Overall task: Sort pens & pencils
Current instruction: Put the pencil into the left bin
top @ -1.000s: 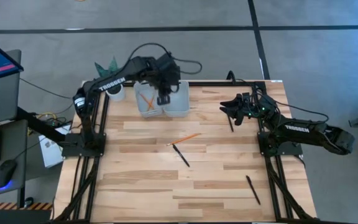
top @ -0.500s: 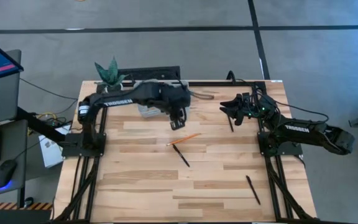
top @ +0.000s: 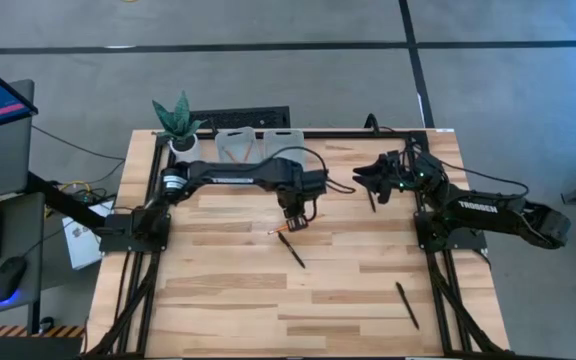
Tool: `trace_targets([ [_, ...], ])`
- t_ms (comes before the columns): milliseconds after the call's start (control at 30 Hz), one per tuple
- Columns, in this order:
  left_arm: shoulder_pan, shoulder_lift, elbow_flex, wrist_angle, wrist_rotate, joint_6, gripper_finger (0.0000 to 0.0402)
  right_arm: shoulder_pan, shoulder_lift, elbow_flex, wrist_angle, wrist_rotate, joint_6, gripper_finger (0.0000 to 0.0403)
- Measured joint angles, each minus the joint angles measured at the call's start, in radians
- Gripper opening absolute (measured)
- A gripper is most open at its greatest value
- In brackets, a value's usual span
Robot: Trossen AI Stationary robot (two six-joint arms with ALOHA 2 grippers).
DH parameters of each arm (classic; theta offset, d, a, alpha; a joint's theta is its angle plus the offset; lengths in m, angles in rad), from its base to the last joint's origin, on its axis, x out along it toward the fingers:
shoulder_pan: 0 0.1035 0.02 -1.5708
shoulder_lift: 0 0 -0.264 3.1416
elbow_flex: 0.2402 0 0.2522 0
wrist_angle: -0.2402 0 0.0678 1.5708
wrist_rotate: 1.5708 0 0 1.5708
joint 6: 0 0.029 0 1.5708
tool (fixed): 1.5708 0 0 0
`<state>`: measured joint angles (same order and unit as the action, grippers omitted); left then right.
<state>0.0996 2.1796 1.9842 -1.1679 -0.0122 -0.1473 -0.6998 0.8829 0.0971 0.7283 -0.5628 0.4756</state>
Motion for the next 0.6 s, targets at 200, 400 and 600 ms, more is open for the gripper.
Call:
trace_targets([
  [200, -0.005, 0.036, 0.000, 0.014, -0.020, -0.060, 0.0114, -0.001, 0.000, 0.000, -0.007, -0.014, 0.048, 0.0217],
  [400, 0.009, 0.034, 0.000, 0.051, -0.051, -0.102, 0.0166, 0.000, 0.000, 0.000, -0.012, -0.014, 0.051, 0.0217],
  [600, 0.003, 0.034, 0.000, 0.066, -0.004, -0.126, 0.0205, 0.000, 0.000, 0.000, -0.012, -0.016, 0.082, 0.0217],
])
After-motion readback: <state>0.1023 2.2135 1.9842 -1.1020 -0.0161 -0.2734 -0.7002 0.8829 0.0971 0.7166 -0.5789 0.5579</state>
